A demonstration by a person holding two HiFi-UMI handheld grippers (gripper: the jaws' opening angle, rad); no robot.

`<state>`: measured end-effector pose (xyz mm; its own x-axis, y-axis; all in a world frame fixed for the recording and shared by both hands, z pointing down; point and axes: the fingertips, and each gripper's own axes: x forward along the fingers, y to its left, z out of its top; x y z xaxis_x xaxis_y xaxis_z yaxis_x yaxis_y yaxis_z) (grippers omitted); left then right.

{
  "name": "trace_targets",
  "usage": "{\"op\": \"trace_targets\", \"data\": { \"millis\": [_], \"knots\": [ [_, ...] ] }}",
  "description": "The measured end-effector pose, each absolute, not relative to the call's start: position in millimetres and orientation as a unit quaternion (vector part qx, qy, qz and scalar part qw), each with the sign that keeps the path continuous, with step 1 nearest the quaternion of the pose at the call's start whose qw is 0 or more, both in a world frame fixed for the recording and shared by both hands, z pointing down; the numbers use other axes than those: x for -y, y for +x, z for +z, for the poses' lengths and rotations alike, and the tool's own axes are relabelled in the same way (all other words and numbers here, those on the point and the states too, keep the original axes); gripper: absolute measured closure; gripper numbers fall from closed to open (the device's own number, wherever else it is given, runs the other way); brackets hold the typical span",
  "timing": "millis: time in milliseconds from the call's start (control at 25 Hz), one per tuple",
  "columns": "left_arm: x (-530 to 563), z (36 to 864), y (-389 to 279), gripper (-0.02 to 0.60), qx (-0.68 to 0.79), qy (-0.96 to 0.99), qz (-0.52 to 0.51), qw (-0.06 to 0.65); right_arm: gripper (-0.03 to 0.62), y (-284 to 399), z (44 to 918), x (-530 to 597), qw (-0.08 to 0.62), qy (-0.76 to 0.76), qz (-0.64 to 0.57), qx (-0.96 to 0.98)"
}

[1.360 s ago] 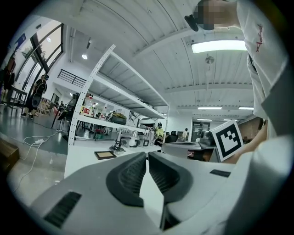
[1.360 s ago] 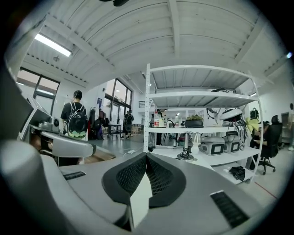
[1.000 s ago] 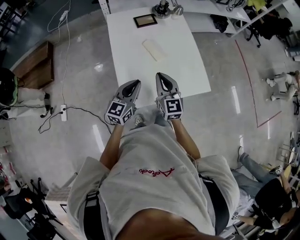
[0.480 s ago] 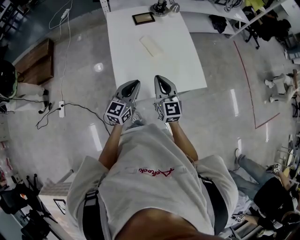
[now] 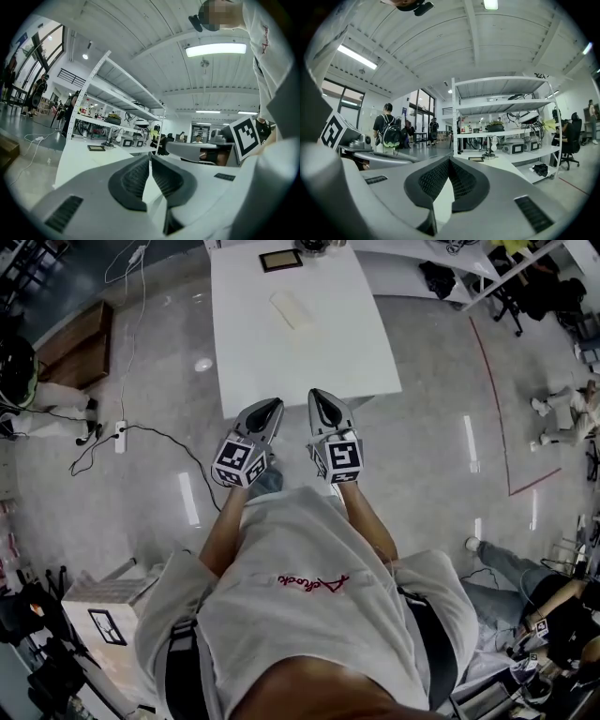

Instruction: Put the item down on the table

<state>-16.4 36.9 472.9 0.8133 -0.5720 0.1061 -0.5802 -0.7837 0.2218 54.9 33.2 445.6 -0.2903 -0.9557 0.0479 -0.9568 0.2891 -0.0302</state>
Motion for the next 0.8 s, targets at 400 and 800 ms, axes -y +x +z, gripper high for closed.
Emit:
{"op": "trace_targets", "data": {
  "millis": [400, 800],
  "knots": [
    [-99, 476, -18, 0.546, 0.325, 0.938, 0.015, 0.118, 0.597, 51, 451, -92, 0.01, 0.578, 0.03, 0.816],
    [-130, 473, -23, 0.546, 0.335, 0.936, 0.01, 0.11, 0.599, 39, 450, -123, 0.003, 0.566, 0.026, 0.824]
  ]
}}
